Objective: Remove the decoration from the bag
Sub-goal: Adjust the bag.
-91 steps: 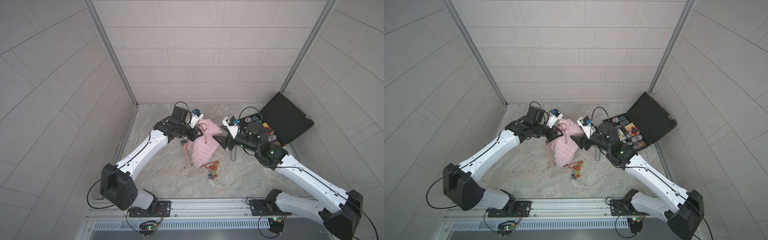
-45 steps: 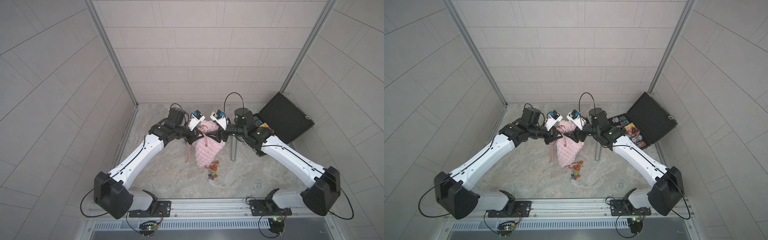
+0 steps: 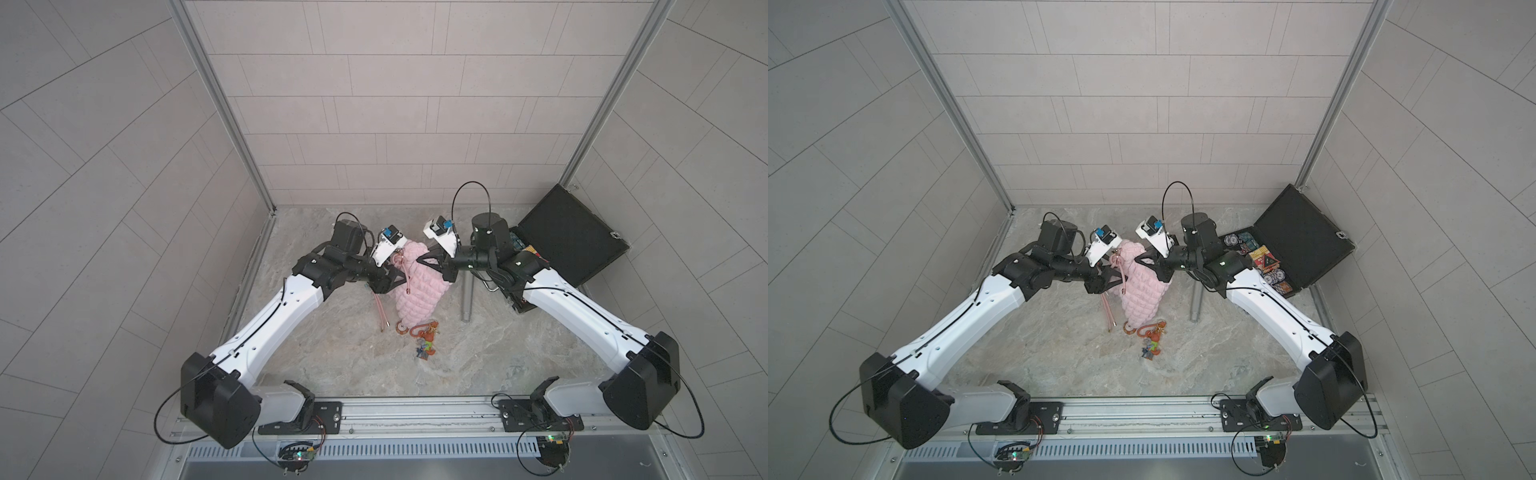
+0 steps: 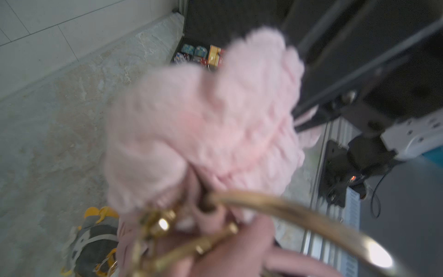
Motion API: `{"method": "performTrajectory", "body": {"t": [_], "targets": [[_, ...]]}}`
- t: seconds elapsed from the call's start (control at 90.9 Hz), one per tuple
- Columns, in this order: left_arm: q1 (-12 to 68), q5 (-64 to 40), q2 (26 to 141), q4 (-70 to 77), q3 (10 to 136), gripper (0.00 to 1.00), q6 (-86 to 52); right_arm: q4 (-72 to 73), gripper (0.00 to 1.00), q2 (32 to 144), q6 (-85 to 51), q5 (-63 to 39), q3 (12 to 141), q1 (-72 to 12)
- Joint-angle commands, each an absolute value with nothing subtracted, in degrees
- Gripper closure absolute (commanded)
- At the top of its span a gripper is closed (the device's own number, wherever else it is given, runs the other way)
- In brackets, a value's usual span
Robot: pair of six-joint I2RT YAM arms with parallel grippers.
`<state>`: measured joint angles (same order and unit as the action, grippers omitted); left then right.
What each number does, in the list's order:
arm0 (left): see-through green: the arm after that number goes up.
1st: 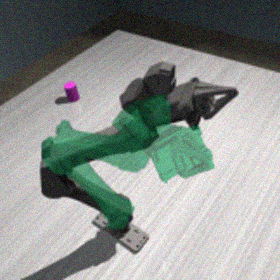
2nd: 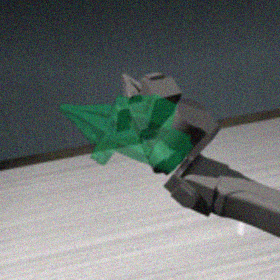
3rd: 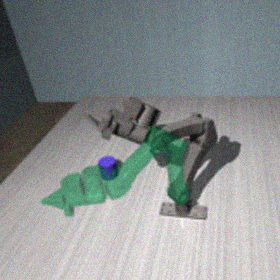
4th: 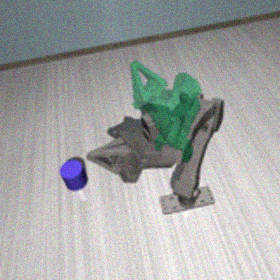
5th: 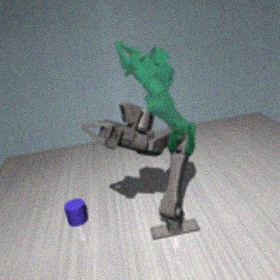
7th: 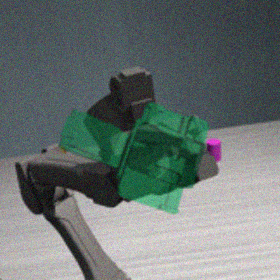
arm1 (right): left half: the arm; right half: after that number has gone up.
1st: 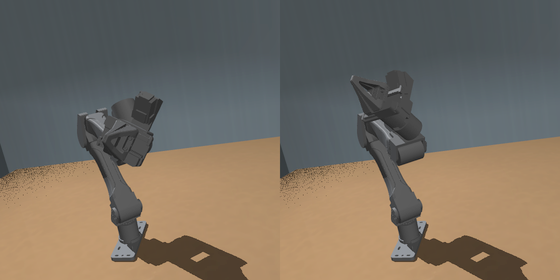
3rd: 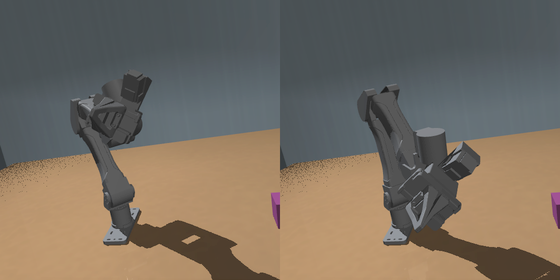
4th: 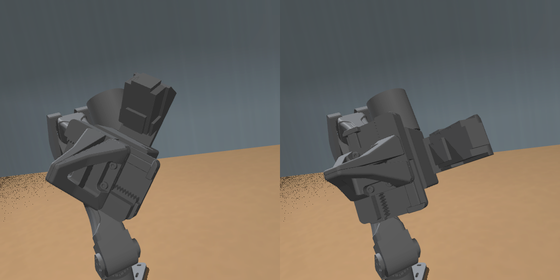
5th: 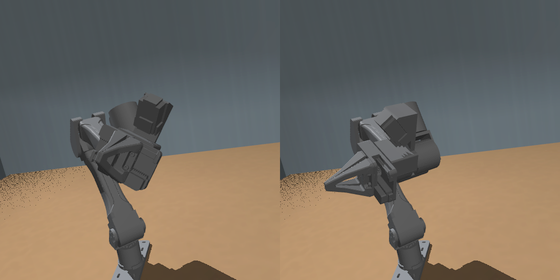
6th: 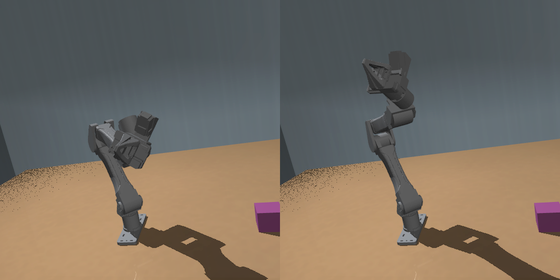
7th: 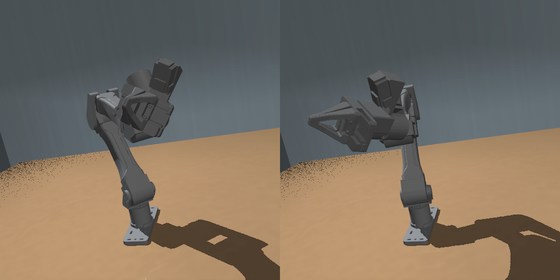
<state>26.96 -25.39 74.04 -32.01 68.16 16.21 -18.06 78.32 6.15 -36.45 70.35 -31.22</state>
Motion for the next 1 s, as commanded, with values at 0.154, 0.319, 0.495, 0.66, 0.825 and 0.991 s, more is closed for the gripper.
{"method": "performTrajectory", "body": {"t": [0.154, 0.319, 0.495, 0.66, 0.825, 0.991], "targets": [[19.89, -27.65, 71.47, -37.26, 64.14, 0.20, 22.55, -14.03, 1.00, 74.88, 3.06, -43.94, 71.15, -28.78], [18.57, -28.29, 73.15, -31.33, 61.10, 0.19, 26.28, -12.15, 1.00, 73.89, 1.26, -47.41, 70.86, -27.97], [15.40, -37.24, 76.21, -20.88, 59.45, 0.18, 24.47, -10.88, 1.00, 73.52, -0.47, -48.91, 70.53, -27.69], [13.62, -40.75, 79.75, -14.04, 59.71, 0.18, 25.01, -10.66, 1.00, 73.55, -0.69, -50.06, 70.53, -27.54], [12.48, -52.46, 82.72, -9.41, 59.56, 0.14, 25.06, -11.16, 1.00, 73.72, -0.29, -50.51, 71.19, -27.45], [13.55, -57.09, 84.78, -10.96, 60.29, 0.15, 25.86, -10.64, 1.00, 74.15, -0.48, -51.00, 71.67, -27.47]]}}
